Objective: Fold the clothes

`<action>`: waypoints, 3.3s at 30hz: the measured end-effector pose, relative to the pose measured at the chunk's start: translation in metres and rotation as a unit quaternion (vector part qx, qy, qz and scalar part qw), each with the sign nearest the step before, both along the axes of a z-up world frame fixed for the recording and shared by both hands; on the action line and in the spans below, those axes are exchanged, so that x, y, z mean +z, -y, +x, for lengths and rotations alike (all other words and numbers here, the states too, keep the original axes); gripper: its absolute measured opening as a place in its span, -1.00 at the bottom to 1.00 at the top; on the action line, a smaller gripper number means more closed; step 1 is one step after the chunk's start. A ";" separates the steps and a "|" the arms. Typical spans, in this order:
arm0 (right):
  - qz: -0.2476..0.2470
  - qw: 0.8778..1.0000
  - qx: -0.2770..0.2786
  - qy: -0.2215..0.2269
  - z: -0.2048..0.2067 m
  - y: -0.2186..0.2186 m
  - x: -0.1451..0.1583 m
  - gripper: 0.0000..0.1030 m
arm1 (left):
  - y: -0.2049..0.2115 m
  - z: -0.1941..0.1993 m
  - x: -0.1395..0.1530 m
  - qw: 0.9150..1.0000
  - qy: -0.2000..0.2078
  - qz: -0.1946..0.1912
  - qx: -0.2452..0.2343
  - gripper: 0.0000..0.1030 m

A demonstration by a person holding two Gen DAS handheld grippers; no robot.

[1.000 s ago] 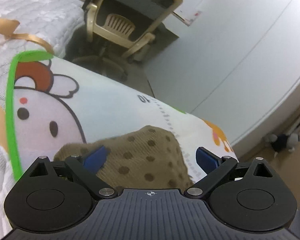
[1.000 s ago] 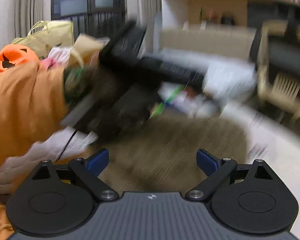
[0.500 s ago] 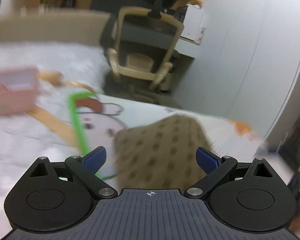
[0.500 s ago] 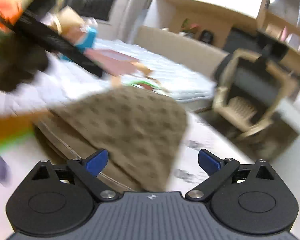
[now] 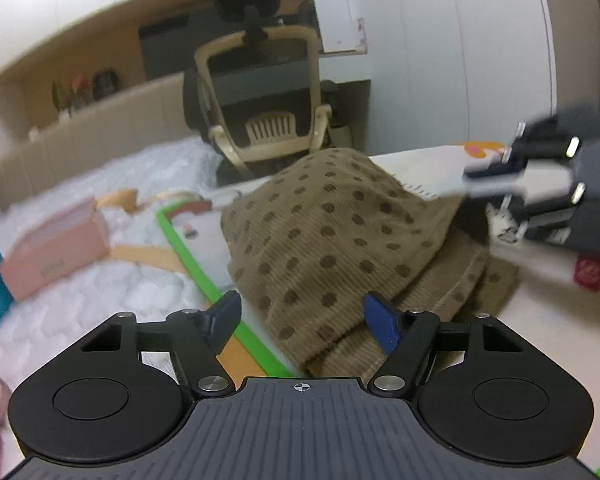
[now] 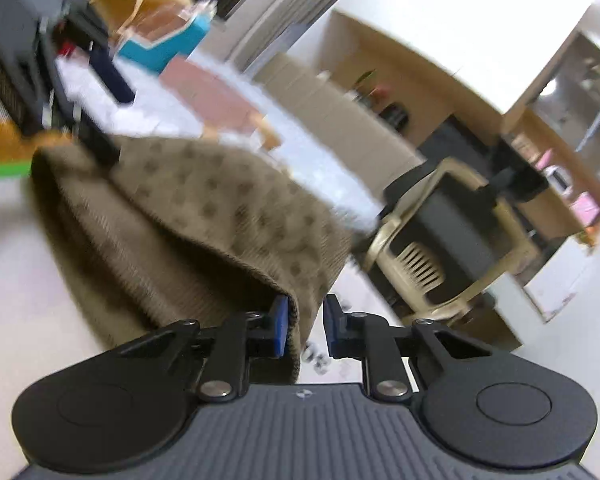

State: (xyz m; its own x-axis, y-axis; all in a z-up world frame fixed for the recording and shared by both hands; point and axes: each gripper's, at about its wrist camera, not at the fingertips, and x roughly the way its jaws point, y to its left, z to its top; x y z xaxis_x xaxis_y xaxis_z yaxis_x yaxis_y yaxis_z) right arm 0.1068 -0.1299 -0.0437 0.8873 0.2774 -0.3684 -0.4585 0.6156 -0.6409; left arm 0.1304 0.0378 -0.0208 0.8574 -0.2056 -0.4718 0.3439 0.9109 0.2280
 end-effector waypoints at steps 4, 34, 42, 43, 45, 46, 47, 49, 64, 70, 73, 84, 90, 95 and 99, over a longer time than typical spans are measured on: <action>-0.009 1.000 -0.004 -0.001 0.003 -0.002 -0.005 -0.65 | 0.011 -0.002 -0.007 0.999 0.015 0.037 -0.020 0.18; 0.180 0.976 0.030 -0.122 0.007 0.027 0.055 -0.20 | 0.013 0.003 0.006 0.987 -0.034 -0.099 -0.124 0.77; 0.241 0.926 -0.029 -0.290 0.067 0.049 0.013 0.15 | 0.020 0.006 -0.020 0.981 -0.117 -0.088 -0.130 0.83; 0.238 0.926 -0.032 -0.292 0.065 0.054 0.014 0.17 | 0.015 0.005 -0.015 0.978 -0.124 -0.099 -0.133 0.83; 0.233 0.926 -0.038 -0.295 0.063 0.064 0.017 0.17 | 0.003 0.012 -0.001 0.973 -0.135 -0.138 -0.129 0.84; 0.226 0.931 -0.037 -0.285 0.063 0.066 0.022 0.17 | -0.005 0.019 0.008 0.970 -0.136 -0.162 -0.123 0.84; 0.223 0.935 -0.033 -0.272 0.063 0.066 0.028 0.17 | -0.012 0.029 0.017 0.968 -0.130 -0.184 -0.109 0.85; 0.233 0.941 -0.020 -0.244 0.077 0.062 0.048 0.17 | -0.022 0.058 0.033 0.966 -0.118 -0.221 -0.061 0.87; 0.220 0.940 -0.143 -0.218 0.210 0.019 0.005 0.23 | 0.007 0.162 0.002 0.979 -0.136 -0.143 0.051 0.95; 0.259 0.938 -0.077 -0.216 0.161 0.023 0.035 0.23 | 0.008 0.158 0.001 0.980 -0.134 -0.140 0.049 0.97; 0.242 0.936 -0.065 -0.246 0.154 0.009 0.020 0.29 | 0.008 0.159 0.000 0.979 -0.138 -0.139 0.050 0.98; 0.234 0.939 -0.085 -0.236 0.133 0.012 0.007 0.47 | -0.038 0.147 -0.007 0.925 -0.216 -0.311 0.031 0.96; 0.239 0.938 -0.091 -0.235 0.121 0.008 0.004 0.47 | -0.036 0.160 -0.014 0.907 -0.230 -0.352 0.031 0.96; 0.198 0.959 -0.057 -0.193 0.142 -0.036 0.003 0.47 | -0.056 0.164 0.002 0.903 -0.187 -0.386 0.033 0.96; 0.162 0.973 -0.012 -0.163 0.169 -0.077 0.001 0.47 | -0.075 0.165 0.000 0.922 -0.169 -0.339 0.085 0.96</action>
State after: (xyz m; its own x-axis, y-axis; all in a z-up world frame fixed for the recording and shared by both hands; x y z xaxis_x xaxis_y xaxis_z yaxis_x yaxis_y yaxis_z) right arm 0.2756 -0.0525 -0.0428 0.7456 0.4060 -0.5285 -0.5876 0.7745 -0.2340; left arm 0.2952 0.1127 -0.0213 0.7318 -0.4277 -0.5306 0.1305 0.8521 -0.5069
